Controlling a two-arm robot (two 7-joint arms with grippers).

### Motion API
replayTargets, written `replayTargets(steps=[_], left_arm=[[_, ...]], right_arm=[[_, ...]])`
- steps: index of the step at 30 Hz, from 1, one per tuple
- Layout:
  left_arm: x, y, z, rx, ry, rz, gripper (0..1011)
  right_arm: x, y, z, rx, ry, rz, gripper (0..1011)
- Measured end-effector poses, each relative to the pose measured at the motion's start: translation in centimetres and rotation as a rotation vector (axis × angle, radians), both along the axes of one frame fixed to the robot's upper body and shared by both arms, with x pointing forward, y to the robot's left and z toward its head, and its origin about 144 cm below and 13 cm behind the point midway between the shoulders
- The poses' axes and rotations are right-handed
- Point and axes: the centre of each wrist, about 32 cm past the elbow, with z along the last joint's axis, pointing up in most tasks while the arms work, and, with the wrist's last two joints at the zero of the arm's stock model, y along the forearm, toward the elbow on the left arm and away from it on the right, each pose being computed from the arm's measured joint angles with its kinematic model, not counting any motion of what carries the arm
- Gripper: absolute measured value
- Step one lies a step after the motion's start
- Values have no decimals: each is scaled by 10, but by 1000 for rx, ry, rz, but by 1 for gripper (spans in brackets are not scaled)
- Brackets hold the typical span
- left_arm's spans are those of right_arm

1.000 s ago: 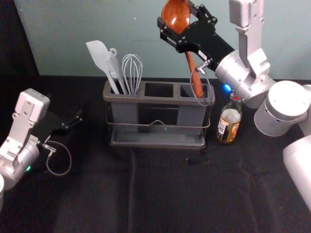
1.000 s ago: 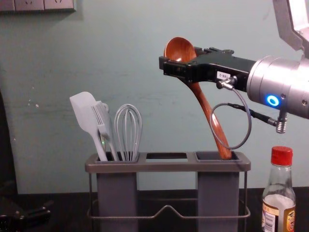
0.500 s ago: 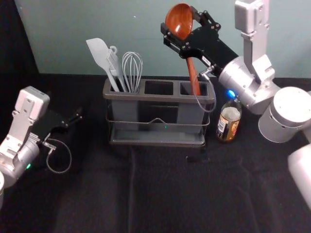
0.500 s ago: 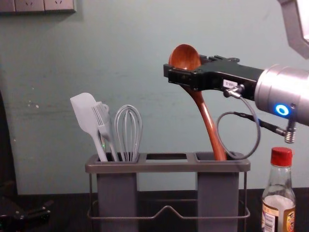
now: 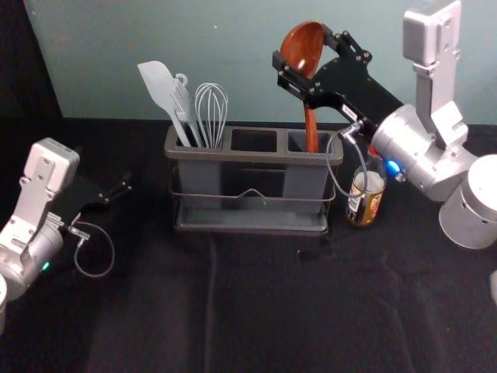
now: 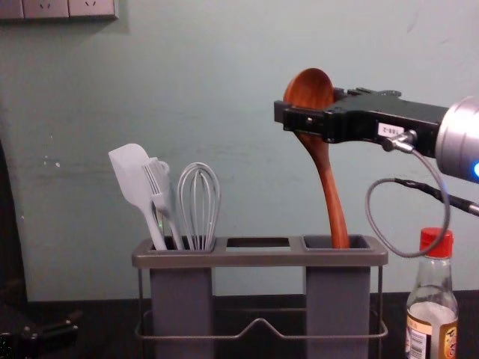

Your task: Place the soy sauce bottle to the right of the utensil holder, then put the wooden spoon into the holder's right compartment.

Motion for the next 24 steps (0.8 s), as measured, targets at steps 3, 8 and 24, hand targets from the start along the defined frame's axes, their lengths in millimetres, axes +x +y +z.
replayTargets(steps=[3, 8, 24], left_arm=[[0, 0, 0, 0, 0, 0, 1005], [0, 0, 0, 0, 0, 0, 1005], [0, 0, 0, 0, 0, 0, 1005]], right_arm=[[-5, -3, 0, -5, 14, 1, 839], [-11, -9, 1, -11, 41, -2, 839], [-23, -18, -8, -17, 116, 1, 839]])
